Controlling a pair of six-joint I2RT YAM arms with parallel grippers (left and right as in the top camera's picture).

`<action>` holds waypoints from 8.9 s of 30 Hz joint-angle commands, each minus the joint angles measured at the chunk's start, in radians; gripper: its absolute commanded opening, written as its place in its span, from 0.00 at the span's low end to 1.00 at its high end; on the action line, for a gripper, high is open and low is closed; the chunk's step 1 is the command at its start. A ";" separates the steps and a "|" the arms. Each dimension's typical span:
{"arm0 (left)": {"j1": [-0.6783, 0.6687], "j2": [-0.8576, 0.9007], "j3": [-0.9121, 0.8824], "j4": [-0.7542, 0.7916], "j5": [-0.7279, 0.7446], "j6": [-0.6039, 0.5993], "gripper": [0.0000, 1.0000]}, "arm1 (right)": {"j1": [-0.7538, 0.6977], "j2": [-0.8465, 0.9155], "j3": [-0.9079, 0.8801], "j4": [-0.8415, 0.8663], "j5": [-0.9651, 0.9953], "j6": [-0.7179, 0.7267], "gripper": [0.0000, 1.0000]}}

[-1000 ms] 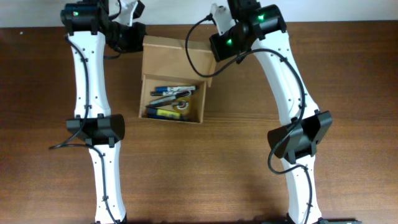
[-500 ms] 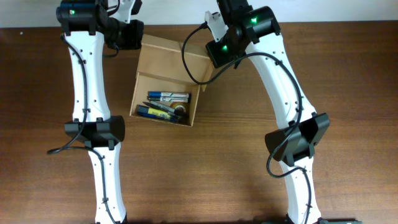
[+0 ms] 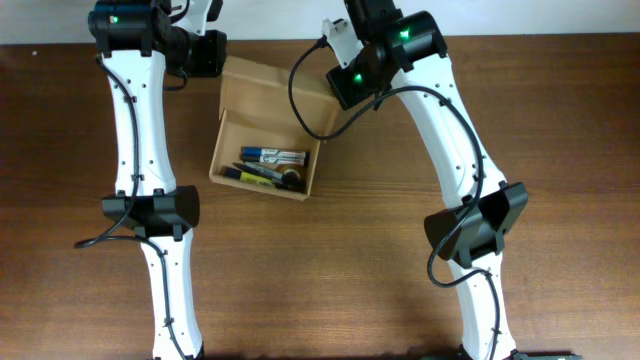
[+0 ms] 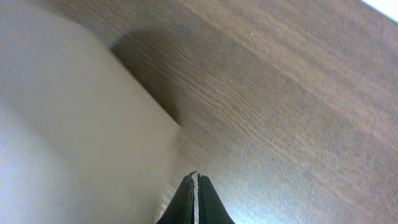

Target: Pack container

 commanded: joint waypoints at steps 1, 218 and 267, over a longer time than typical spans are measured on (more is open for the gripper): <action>0.005 -0.018 -0.009 0.011 0.023 -0.010 0.02 | 0.016 -0.038 0.019 0.014 -0.031 -0.045 0.04; 0.061 -0.402 0.016 0.231 -0.215 0.037 0.08 | -0.115 -0.286 0.514 -0.137 0.188 0.142 0.04; 0.018 -1.393 -1.896 0.624 -0.482 0.053 1.00 | -0.115 -1.308 -1.311 0.097 0.393 0.212 0.24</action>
